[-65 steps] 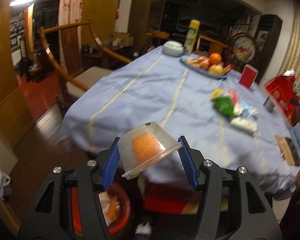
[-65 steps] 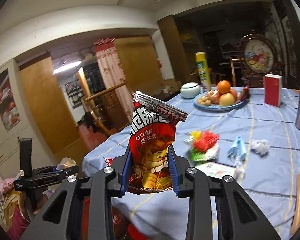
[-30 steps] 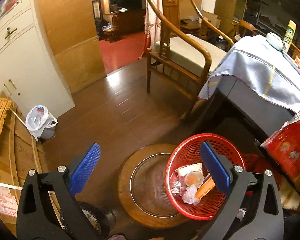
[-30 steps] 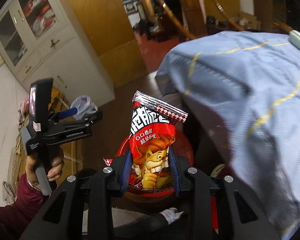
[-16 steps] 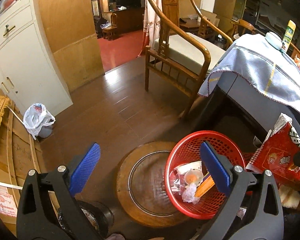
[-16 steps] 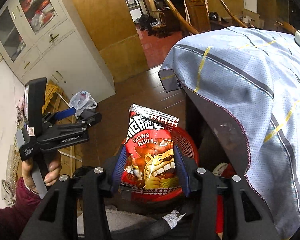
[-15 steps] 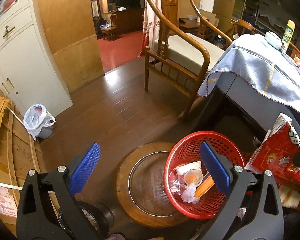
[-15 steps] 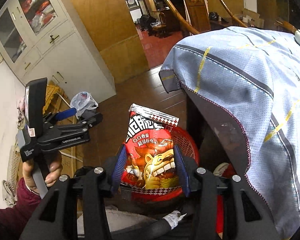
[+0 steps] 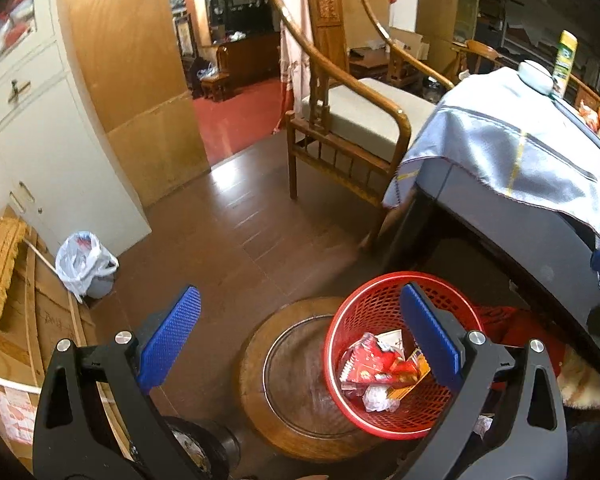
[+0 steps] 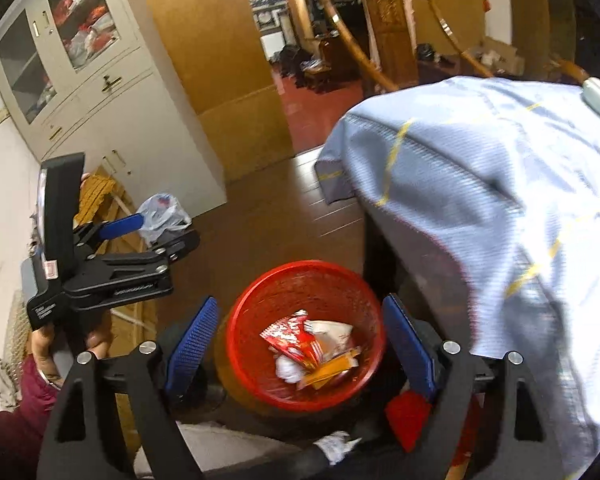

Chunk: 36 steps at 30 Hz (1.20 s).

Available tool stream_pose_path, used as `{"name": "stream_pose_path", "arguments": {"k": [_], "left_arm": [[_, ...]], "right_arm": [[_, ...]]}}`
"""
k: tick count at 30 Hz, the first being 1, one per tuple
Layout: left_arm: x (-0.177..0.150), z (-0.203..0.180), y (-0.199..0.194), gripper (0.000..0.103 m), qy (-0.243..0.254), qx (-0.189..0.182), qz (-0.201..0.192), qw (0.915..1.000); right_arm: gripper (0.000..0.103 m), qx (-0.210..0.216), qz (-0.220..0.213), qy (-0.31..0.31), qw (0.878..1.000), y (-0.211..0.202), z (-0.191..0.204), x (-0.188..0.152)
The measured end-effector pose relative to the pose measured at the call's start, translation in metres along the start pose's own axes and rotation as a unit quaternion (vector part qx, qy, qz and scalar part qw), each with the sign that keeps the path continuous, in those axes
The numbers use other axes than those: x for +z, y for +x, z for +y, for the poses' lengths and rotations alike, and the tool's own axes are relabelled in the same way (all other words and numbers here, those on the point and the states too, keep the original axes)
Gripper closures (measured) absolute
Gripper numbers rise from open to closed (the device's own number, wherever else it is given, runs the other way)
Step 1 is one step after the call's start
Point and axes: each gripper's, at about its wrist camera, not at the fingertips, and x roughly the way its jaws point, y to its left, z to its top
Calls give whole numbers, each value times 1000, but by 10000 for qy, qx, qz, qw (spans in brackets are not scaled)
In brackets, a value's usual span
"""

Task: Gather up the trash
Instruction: 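Carry the cup and snack bag down to the red wastebasket and release both, then raise both tools back over the table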

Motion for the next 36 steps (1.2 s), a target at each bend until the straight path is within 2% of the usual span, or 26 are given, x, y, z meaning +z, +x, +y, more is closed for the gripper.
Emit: {"name": "stream_pose_path", "arguments": {"k": [9,17,22,27,36], "left_arm": [[10,-53,-38,7,506,-327,-403,9974],[13,-132,-85,7,1220,-658,-904,9862],[13,-185,-111,7,1618,-900,-1130,9762],[12,-242,-124,7,1954,-1224,-1205,9656],[22,-331,-108,7,2327,-1749,-874,9527]], "right_arm": [[21,-507,-677,258,9961,-63,-37,-13],[20,-992,-1327,674,9839,-132,-82,-41],[19,-1379,-1706,1031,9702,-174,-118,-67],[19,-1881,-1872,1423,9536,-202,-154,-94],[18,-2767,-1788,2043,9218,-228,-227,-131]]}}
